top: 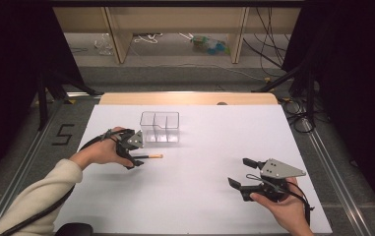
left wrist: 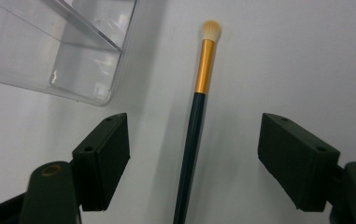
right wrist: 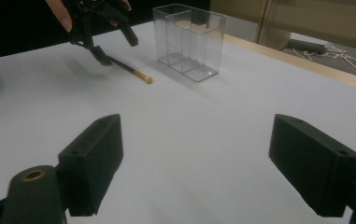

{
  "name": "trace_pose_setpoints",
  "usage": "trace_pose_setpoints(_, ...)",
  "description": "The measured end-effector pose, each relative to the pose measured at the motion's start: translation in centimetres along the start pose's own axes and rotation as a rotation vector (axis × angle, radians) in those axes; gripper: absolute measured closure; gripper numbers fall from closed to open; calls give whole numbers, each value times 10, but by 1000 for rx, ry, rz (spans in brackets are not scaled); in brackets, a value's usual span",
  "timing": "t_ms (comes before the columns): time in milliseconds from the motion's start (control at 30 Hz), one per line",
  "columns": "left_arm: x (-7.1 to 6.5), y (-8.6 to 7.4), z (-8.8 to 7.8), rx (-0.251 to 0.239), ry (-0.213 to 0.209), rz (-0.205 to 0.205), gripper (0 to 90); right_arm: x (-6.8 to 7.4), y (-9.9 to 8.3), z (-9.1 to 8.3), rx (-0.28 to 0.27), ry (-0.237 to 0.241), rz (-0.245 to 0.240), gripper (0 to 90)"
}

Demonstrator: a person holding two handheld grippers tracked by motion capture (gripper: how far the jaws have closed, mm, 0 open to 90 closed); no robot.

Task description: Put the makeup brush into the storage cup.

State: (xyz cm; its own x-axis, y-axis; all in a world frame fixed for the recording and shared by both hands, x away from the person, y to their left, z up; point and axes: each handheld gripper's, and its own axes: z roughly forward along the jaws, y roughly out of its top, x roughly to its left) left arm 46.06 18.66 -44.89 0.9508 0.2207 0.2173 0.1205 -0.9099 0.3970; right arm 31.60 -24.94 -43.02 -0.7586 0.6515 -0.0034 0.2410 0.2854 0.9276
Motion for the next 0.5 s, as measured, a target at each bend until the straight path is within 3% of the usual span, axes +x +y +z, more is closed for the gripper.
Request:
trace_pose_setpoints(67,-1,0,3,-15,-3,-27,259,0,0,0,4,1,0,189)
trace_pose_setpoints(100,1,1,3,10,-14,0,263,0,0,0,4,1,0,190)
trace_pose_setpoints(500,8,-2,14,45,-49,-9,318,0,0,0,5,2,-3,192)
